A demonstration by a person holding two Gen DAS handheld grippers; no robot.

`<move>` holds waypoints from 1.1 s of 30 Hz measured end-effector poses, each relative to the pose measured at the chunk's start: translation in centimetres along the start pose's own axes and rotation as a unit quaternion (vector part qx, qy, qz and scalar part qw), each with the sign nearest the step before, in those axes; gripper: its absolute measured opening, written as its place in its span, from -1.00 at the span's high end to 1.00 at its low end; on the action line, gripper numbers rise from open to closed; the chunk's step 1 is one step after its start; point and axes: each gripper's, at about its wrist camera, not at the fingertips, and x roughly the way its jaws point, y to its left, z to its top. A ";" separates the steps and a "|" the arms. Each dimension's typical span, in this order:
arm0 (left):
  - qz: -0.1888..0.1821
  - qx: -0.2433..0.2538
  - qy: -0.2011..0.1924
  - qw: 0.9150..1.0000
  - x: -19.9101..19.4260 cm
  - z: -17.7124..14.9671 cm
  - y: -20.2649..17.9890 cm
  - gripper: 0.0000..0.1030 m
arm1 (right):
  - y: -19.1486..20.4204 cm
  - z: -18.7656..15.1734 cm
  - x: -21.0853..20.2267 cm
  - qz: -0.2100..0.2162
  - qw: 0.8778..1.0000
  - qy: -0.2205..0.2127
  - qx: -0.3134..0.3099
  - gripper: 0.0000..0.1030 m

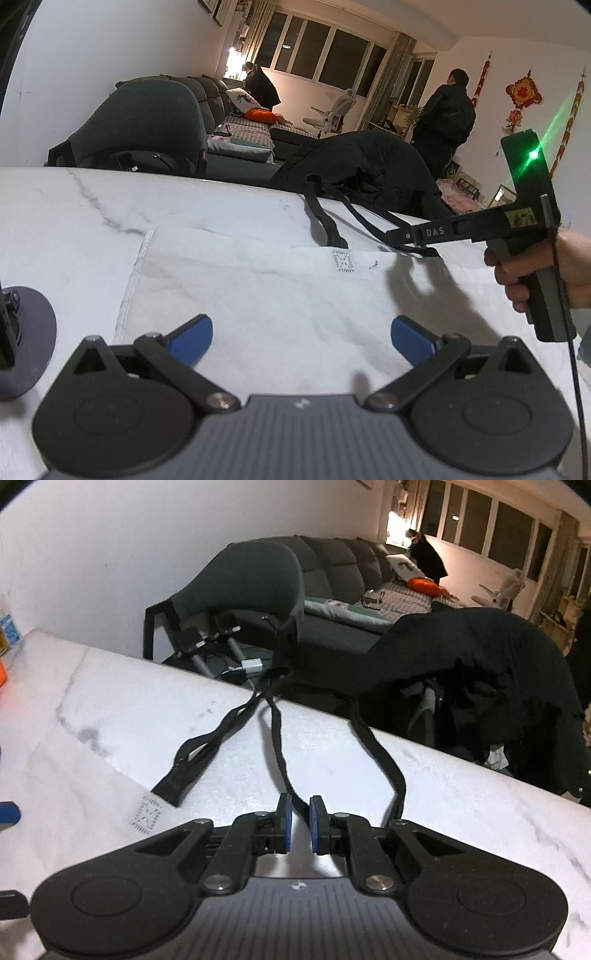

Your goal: Fold shopping bag

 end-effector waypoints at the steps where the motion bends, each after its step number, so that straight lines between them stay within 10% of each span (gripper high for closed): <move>1: 0.000 0.001 0.000 1.000 0.0 0.0 0.0 -1.00 | 0.1 0.0 -0.2 0.014 1.000 -0.007 0.003 0.79; 33: -0.006 -0.007 -0.002 1.000 -0.1 -0.2 0.3 -1.00 | -6.0 0.6 1.5 -0.061 0.995 0.001 0.073 0.58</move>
